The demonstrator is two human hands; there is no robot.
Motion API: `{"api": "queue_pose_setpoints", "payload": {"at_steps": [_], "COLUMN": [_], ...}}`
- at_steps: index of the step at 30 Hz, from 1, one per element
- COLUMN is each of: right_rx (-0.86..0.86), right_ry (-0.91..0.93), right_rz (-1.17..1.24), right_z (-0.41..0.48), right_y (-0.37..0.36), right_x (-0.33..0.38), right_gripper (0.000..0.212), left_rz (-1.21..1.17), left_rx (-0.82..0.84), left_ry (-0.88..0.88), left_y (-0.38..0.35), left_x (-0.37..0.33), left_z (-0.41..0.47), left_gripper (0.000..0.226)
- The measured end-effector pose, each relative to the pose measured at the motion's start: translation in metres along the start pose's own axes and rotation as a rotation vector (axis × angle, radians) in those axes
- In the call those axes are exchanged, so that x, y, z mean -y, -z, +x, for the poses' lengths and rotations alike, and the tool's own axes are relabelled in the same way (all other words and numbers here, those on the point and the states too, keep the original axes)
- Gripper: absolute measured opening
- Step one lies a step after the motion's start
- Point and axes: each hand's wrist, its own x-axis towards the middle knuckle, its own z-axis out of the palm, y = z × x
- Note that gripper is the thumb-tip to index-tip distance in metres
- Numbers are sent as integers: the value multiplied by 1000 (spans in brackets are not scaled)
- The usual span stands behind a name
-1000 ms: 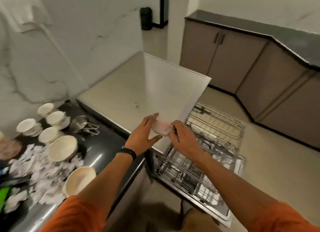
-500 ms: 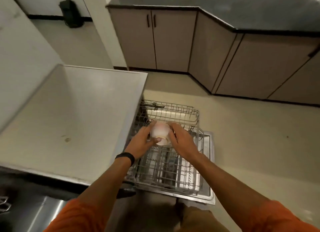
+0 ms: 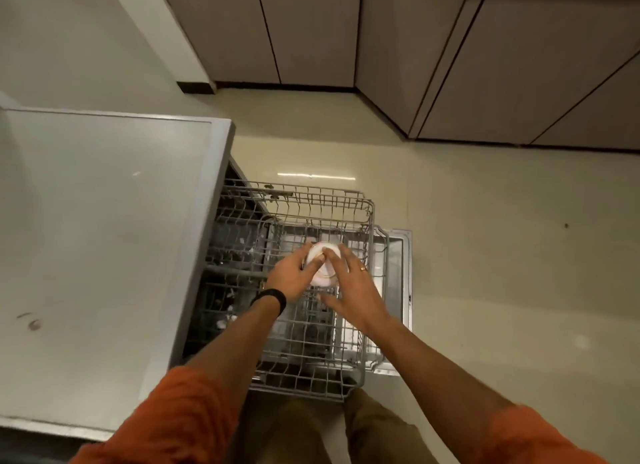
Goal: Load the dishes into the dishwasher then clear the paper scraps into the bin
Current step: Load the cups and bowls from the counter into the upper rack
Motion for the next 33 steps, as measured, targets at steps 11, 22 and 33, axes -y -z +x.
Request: {"api": "queue_pose_setpoints", "payload": {"at_steps": [11, 22, 33], "right_rx": [159, 284, 297], "right_ry": [-245, -416, -468], "right_rz": [70, -10, -48], "right_z": [96, 132, 125], "right_y": [-15, -64, -86], "right_x": [-61, -90, -91], "right_gripper": [85, 75, 70], "left_rz": [125, 215, 144], "left_rx": [97, 177, 153], "left_ry": [27, -94, -129], "left_y": [-42, -72, -82], "left_x": [17, 49, 61], "left_z": [105, 146, 154], "left_gripper": [63, 58, 52]}}
